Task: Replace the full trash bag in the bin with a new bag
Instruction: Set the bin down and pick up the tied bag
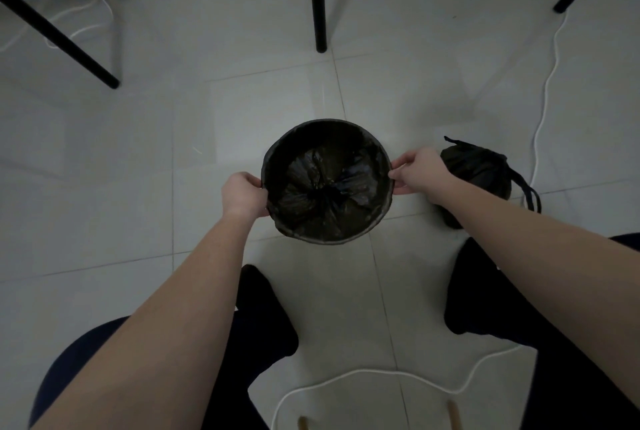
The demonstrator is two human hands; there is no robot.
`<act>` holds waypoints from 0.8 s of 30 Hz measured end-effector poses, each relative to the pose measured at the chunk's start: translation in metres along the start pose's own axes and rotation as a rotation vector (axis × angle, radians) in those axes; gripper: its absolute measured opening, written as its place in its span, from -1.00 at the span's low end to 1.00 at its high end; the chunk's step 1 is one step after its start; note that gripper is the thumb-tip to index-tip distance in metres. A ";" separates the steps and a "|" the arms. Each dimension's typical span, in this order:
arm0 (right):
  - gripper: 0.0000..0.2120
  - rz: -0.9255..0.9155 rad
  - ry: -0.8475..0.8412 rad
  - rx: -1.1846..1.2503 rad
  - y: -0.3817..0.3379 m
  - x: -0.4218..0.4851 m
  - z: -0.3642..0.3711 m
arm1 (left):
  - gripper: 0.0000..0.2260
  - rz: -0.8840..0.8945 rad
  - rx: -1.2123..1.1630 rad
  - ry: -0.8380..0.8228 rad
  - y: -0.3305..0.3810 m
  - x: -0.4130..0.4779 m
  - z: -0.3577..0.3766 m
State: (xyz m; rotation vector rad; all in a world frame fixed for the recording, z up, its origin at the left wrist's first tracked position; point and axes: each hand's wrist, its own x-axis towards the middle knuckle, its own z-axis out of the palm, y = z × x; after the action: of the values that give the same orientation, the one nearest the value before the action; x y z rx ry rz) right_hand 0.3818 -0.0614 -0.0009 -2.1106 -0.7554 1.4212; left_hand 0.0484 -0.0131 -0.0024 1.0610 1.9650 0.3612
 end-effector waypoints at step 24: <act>-0.72 -0.188 0.297 -0.569 0.027 -0.099 -0.177 | -0.80 0.695 0.290 -0.280 0.129 -0.133 0.119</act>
State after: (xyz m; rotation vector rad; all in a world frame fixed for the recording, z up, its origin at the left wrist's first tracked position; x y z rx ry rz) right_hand 0.5221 -0.1634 0.1079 -2.5014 -1.3063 0.8237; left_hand 0.2498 -0.0569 0.0758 1.8713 1.3779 0.2745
